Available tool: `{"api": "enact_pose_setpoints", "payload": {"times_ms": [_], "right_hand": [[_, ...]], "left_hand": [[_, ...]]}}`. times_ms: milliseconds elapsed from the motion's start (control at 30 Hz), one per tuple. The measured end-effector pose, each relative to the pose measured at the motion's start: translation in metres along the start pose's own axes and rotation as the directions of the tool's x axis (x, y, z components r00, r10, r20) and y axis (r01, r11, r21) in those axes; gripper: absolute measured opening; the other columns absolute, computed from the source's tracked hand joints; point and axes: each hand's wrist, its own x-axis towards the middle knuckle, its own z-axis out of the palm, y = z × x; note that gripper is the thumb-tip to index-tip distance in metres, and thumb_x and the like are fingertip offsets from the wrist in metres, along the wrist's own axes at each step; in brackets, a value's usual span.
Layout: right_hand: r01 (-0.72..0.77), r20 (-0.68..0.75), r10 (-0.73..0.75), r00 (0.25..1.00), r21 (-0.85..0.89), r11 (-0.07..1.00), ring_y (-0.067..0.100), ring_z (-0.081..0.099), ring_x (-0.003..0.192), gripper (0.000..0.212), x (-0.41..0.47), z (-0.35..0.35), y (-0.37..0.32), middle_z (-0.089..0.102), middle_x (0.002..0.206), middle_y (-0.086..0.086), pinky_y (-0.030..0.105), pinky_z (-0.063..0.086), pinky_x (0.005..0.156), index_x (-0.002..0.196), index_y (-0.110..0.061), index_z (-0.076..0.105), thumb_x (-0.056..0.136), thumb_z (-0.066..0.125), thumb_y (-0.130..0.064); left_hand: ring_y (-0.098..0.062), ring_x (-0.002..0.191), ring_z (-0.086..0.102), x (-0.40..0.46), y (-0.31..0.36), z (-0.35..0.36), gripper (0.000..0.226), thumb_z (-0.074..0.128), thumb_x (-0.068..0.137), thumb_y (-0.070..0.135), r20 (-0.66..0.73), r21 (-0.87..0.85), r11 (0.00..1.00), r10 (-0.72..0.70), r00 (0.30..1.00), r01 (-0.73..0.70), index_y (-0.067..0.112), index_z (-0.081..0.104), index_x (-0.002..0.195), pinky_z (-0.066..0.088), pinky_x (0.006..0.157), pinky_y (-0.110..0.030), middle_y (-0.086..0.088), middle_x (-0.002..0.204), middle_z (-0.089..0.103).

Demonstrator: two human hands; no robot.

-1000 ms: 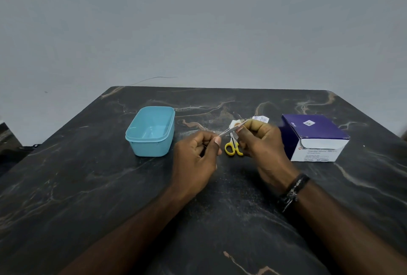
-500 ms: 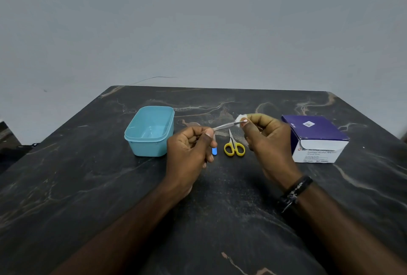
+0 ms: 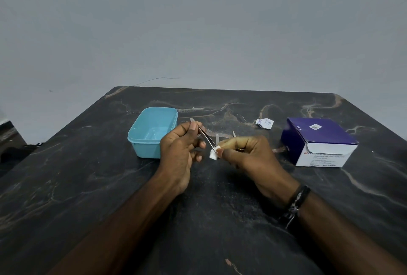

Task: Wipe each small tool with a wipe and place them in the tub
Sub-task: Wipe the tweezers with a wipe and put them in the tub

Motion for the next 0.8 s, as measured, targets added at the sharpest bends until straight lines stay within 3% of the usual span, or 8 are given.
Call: {"api": "enact_pose_setpoints", "payload": {"times_ms": [167,467,600,800], "right_hand": [[-0.131,0.101,0.123,0.987,0.077,0.988,0.007,0.043,0.050,0.008,0.001,-0.009,-0.005,0.057,0.057,0.004,0.018,0.030,0.044,0.081,-0.001,0.076,0.080,0.073,-0.009],[-0.146,-0.026,0.148,0.989,0.066,0.987,0.011,0.042,0.053,0.009,0.004,-0.011,-0.006,0.056,0.069,0.016,0.017,0.027,0.042,0.081,-0.001,0.075,0.083,0.070,-0.008],[-0.100,-0.134,0.113,0.984,0.102,0.990,0.008,0.044,0.050,0.012,0.006,-0.014,-0.008,0.056,0.056,0.001,0.017,0.032,0.043,0.080,-0.006,0.074,0.088,0.068,-0.012],[-0.027,-0.162,0.034,0.986,0.041,0.999,0.004,0.046,0.050,0.012,0.004,-0.015,-0.009,0.055,0.054,-0.006,0.018,0.037,0.046,0.081,-0.010,0.074,0.089,0.067,-0.015]], "left_hand": [[-0.007,0.057,0.052,0.000,0.003,0.002,0.021,0.047,0.099,0.017,0.009,0.031,0.999,-0.026,1.000,0.026,0.012,0.063,0.087,0.034,0.043,-0.020,-0.012,0.091,0.064],[-0.015,0.071,0.059,0.000,0.005,0.002,0.024,0.043,0.101,0.017,-0.029,-0.023,0.999,-0.023,0.999,0.022,0.015,0.060,0.086,0.039,0.048,-0.024,-0.006,0.087,0.072],[-0.014,0.066,0.064,-0.002,0.003,0.002,0.024,0.043,0.101,0.018,-0.006,0.023,1.000,0.006,1.000,-0.006,0.013,0.062,0.087,0.046,0.051,-0.026,-0.003,0.074,0.071],[-0.022,0.049,0.063,-0.008,-0.005,0.005,0.024,0.039,0.103,0.028,0.128,0.193,0.981,-0.046,0.991,0.021,0.011,0.054,0.112,0.049,0.040,-0.027,-0.004,0.062,0.063]]}}
